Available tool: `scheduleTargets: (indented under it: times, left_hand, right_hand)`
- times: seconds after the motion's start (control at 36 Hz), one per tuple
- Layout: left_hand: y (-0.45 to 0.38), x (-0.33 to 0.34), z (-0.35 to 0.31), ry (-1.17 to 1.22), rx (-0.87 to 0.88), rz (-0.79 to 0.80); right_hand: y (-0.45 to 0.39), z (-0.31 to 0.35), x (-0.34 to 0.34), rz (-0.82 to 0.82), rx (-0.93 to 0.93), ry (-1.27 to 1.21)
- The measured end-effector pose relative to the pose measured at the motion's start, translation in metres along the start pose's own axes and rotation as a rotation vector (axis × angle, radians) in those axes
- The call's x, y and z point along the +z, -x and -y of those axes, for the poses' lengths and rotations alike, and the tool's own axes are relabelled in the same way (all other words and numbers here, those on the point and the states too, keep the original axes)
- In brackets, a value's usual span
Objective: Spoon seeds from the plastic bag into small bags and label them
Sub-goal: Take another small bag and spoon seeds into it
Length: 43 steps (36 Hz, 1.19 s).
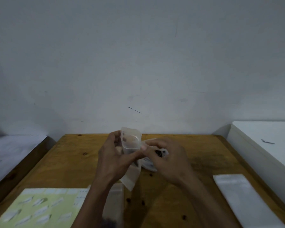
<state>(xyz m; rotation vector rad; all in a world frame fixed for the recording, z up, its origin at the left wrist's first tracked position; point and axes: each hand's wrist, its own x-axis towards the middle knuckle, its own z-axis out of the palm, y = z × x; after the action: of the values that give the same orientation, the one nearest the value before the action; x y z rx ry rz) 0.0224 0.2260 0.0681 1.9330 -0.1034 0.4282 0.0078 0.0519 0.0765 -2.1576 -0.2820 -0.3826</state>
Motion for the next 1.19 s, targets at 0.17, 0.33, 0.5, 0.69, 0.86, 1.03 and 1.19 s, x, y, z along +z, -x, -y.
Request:
scheduleTargets:
  times: [0.17,0.33,0.5,0.69,0.86,1.03,1.19]
  left_hand:
    - [0.002,-0.017,0.008,0.140,-0.031,0.023]
    - [0.007,-0.035,0.011,0.439,-0.053,-0.070]
    - [0.011,-0.037,0.003,0.550,-0.054,-0.044]
    - [0.014,-0.036,-0.003,0.592,-0.070,0.122]
    - [0.019,-0.028,-0.010,0.483,-0.037,0.190]
    - [0.024,-0.020,-0.013,0.450,-0.012,0.126]
    - [0.027,-0.019,-0.014,0.442,-0.051,0.146]
  right_hand:
    - [-0.014,0.006,0.009,-0.132,-0.160,0.071]
    - [-0.013,0.007,-0.001,-0.179,-0.193,0.013]
    - [-0.006,0.014,-0.003,-0.114,-0.118,-0.172]
    - [-0.001,0.023,-0.006,0.011,0.059,-0.453]
    - [0.001,0.021,-0.003,0.040,0.085,-0.512]
    - [0.003,0.019,0.001,0.003,0.213,-0.641]
    - [0.008,0.019,-0.006,0.049,0.242,-0.709]
